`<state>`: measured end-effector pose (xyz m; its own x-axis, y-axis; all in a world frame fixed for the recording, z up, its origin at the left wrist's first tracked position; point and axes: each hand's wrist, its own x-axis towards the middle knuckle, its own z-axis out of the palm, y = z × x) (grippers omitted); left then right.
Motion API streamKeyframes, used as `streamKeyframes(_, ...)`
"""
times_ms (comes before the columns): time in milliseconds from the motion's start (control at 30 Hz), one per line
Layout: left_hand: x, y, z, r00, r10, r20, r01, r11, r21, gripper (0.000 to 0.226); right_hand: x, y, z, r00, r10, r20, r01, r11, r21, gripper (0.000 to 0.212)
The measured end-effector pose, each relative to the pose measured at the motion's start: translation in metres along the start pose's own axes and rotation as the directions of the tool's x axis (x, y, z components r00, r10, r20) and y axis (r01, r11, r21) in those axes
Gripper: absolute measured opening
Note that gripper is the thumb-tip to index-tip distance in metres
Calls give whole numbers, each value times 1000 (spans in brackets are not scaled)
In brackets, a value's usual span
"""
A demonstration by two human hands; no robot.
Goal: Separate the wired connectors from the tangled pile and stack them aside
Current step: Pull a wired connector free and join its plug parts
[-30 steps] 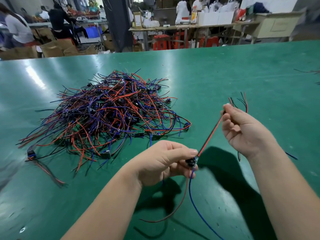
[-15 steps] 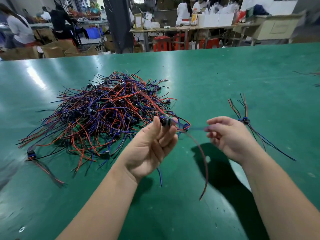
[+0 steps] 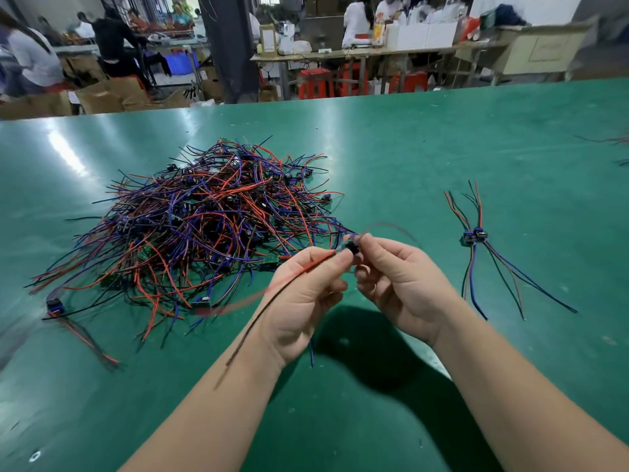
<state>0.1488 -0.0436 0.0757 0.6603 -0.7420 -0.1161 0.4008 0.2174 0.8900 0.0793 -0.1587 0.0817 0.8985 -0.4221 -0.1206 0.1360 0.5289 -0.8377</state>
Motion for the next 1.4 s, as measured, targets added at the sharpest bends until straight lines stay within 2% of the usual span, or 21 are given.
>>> streamKeyframes(133, 0, -8, -1, 990, 115, 85, -125, 984, 123, 14, 0, -6, -3, 999, 20, 31, -22, 999, 49, 17)
streamKeyframes(200, -1, -6, -3, 978, 109, 176, -137, 978, 157, 13, 0, -11, -7, 999, 18, 30, -19, 998, 52, 14)
streamKeyframes(300, -1, 3, -7, 973, -74, 217, 54, 994, 96, 25, 0, -20, -14, 997, 42, 59, -45, 997, 55, 11)
streamKeyframes(400, 0, 9, -11, 962, -193, 191, 176, 979, 104, 43, -2, -23, -18, 989, 113, 95, -100, 986, -134, 5)
streamKeyframes(500, -2, 5, -8, 968, -191, 160, 155, 964, 217, 29, -1, -18, -20, 991, 130, 34, -111, 933, -341, 16)
streamKeyframes(600, -2, 1, -7, 971, -210, 111, 172, 945, 278, 18, 0, -16, -22, 990, 140, 19, -121, 913, -390, 7)
streamKeyframes(733, -2, 0, -9, 969, -232, 84, 184, 907, 380, 11, 0, -18, -27, 989, 146, 27, -115, 863, -492, 21)
streamKeyframes(833, -3, -4, -7, 961, -262, 86, 208, 894, 396, 7, 0, -21, -32, 990, 144, -6, -125, 838, -531, 15)
streamKeyframes(900, -5, -5, -7, 949, -290, 122, 215, 881, 421, 9, -1, -25, -34, 988, 149, -38, -147, 849, -508, 3)
streamKeyframes(1000, -8, -2, -7, 911, -356, 210, 231, 860, 454, 7, 3, -36, -43, 985, 65, -162, -120, 928, -352, 8)
streamKeyframes(1100, -10, -1, -7, 881, -398, 257, 214, 819, 532, 10, 6, -45, -52, 950, -11, -313, -39, 987, -155, 7)
streamKeyframes(1300, -8, 1, -11, 884, -396, 248, 178, 776, 605, 11, 14, -40, -57, 902, -45, -429, 47, 999, -7, 8)
streamKeyframes(1400, -7, 0, -15, 873, -419, 250, 163, 733, 660, 12, 16, -44, -63, 872, -125, -472, 171, 984, 55, 12)
